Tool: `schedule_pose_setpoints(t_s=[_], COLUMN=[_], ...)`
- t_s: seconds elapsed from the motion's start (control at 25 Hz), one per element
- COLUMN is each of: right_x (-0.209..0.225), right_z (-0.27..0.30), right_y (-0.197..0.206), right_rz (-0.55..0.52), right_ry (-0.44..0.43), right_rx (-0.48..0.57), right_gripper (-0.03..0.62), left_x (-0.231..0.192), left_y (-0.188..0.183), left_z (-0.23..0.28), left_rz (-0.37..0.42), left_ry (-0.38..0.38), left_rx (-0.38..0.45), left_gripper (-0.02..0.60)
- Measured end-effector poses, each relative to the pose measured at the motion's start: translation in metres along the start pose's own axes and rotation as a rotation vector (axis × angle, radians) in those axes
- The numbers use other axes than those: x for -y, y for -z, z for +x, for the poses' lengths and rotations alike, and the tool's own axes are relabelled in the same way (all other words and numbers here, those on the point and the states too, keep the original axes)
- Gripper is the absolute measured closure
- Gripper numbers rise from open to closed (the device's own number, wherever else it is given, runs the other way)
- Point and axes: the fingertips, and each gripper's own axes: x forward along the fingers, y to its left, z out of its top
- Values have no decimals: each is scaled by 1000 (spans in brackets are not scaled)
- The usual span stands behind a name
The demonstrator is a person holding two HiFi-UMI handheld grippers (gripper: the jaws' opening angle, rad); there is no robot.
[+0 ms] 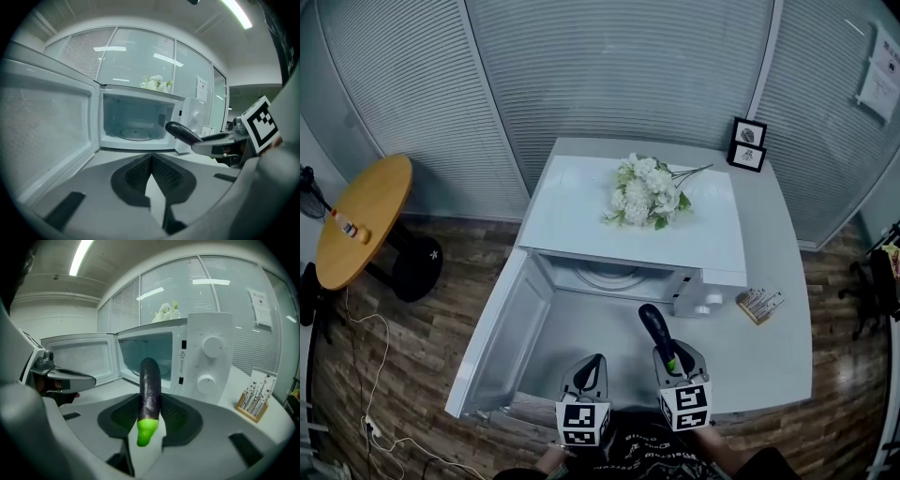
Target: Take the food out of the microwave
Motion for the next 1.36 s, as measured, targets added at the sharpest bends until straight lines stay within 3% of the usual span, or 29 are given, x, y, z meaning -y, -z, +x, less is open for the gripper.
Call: schedule_pose_setpoints(t_s=[1.36], right_x=[-3], right_z=[4], right_y=[10], right_rz=[45], right_ry=[-11], right_rx=[-21], right_gripper=[459], left_x=[-5], left_y=[-3], left_z=[6], left_rz=[-5], left_ry=[-6], left_rx=[2], left_gripper=[574])
